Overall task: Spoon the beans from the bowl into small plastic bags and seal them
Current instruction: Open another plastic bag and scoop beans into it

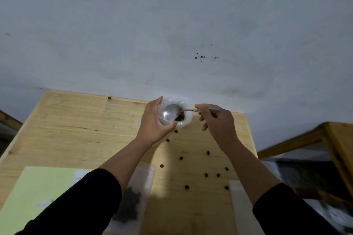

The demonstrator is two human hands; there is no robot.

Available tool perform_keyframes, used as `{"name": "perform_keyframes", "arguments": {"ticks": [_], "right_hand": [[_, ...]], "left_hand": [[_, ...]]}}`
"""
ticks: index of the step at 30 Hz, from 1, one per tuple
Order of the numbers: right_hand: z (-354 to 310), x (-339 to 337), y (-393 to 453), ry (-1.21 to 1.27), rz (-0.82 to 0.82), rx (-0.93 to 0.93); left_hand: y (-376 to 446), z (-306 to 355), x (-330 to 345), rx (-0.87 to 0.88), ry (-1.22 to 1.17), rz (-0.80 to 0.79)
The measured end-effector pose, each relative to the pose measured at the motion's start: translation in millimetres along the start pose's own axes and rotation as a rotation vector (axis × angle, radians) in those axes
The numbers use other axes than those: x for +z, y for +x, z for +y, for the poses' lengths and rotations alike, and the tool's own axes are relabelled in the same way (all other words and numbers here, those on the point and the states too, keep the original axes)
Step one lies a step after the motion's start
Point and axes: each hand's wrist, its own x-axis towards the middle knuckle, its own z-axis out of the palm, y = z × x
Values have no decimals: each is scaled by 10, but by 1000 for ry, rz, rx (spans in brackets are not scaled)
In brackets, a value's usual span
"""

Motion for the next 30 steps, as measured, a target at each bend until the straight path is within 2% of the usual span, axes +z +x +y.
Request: {"name": "perform_keyframes", "arguments": {"ticks": [4,8,11,14,17,23,30], "right_hand": [[104,-143,-120,-43,-75,17],[286,-241,-204,-114,-229,90],[427,-291,-229,-42,-283,140],[598,-385,-201,127,-240,196],[915,-485,-104,206,-140,337],[1497,-558,134,16,3,500],[1637,-547,322,-286,-40,365]], "left_hand": [[-26,32,14,18,18,18],[-64,99,72,48,21,31],[-99,159,126,69,39,45],[-127,180,167,68,60,68],[-158,174,214,45,70,100],[-272,157,346,27,111,139],[-355,235,471,4,115,142]]}}
